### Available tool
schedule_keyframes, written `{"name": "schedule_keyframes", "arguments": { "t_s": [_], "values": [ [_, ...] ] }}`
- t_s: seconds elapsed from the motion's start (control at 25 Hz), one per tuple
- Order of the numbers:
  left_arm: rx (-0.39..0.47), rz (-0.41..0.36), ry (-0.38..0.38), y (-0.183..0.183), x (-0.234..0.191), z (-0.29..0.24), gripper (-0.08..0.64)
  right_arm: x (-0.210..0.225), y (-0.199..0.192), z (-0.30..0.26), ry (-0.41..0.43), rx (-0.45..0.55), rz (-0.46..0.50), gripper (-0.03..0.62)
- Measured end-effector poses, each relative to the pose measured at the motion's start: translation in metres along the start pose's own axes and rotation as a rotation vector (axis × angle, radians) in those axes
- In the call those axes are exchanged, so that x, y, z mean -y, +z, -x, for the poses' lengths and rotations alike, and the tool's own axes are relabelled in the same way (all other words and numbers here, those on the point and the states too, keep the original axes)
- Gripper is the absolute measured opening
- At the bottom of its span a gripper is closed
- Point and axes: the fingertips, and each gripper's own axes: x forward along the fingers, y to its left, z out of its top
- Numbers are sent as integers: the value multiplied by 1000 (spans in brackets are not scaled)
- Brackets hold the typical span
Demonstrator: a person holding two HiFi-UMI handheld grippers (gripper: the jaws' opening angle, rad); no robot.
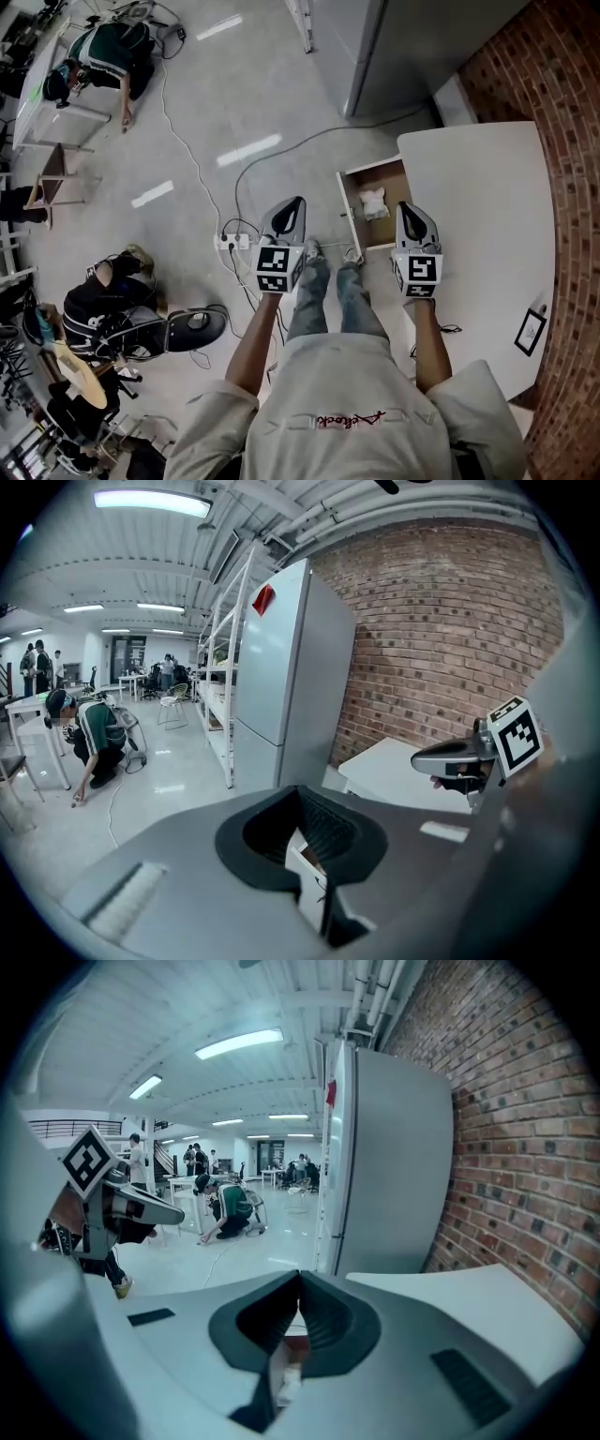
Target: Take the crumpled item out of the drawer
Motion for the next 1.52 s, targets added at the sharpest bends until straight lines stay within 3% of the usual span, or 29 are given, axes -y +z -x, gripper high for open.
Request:
{"name": "schedule_keyframes", "arguments": {
  "t_s": [0.44, 0.84, 1.52],
  "values": [
    [-102, 46, -33, -62, 12, -23, 9, -13, -64, -10, 8, -93, -53, 12],
    [-200, 76, -65, -142, 29, -35, 9, -39, -146, -18, 43, -209, -79, 12],
    [-240, 149, -83, -210, 36, -50, 9, -54, -231, -39, 54, -364, -79, 13]
  ]
}}
